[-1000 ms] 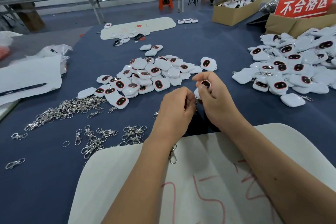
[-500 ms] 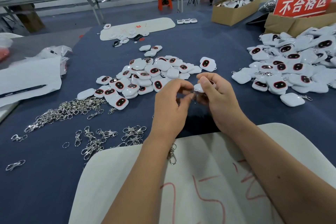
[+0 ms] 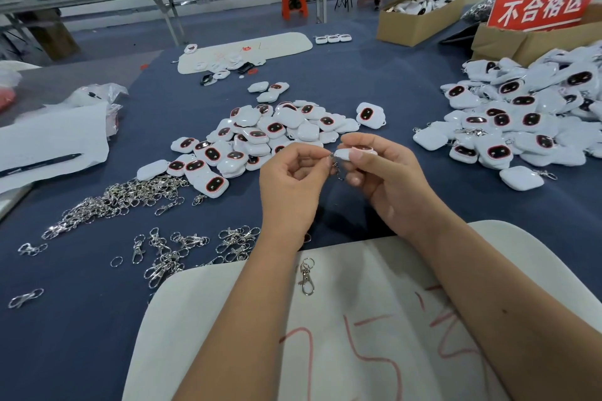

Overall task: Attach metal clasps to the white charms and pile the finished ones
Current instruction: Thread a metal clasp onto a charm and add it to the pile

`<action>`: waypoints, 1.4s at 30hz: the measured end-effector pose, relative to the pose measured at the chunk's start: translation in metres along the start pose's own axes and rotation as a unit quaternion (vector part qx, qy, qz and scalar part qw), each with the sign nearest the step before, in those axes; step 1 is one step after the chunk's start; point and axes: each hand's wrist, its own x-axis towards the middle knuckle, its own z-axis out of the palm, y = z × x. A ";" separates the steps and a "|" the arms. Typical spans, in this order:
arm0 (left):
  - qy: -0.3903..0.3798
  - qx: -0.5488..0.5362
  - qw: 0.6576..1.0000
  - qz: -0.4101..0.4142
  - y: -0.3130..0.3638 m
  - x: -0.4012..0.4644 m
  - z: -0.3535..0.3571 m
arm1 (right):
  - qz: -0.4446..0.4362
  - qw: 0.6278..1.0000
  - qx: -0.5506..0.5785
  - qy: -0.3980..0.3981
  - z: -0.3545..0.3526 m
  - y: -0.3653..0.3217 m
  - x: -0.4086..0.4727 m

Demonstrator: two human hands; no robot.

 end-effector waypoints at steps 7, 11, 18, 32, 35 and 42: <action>-0.041 0.087 0.995 0.021 0.002 0.001 -0.004 | -0.049 0.994 -0.084 0.048 0.001 0.006 0.000; -0.076 0.102 0.992 0.017 0.002 0.001 -0.005 | -0.063 0.986 -0.144 0.047 0.000 0.008 0.000; -0.114 0.091 0.989 0.005 0.003 0.001 -0.011 | -0.056 0.981 -0.182 0.045 -0.001 0.010 -0.001; -0.023 0.171 0.984 0.036 0.000 -0.005 0.003 | -0.105 0.963 -0.218 0.120 0.003 0.006 -0.004; 0.016 0.181 0.981 0.069 0.001 -0.004 0.000 | -0.097 0.960 -0.225 0.133 0.005 0.006 -0.004; -0.004 0.187 0.980 0.070 0.002 -0.005 0.001 | -0.111 0.935 -0.312 0.129 0.007 0.007 -0.005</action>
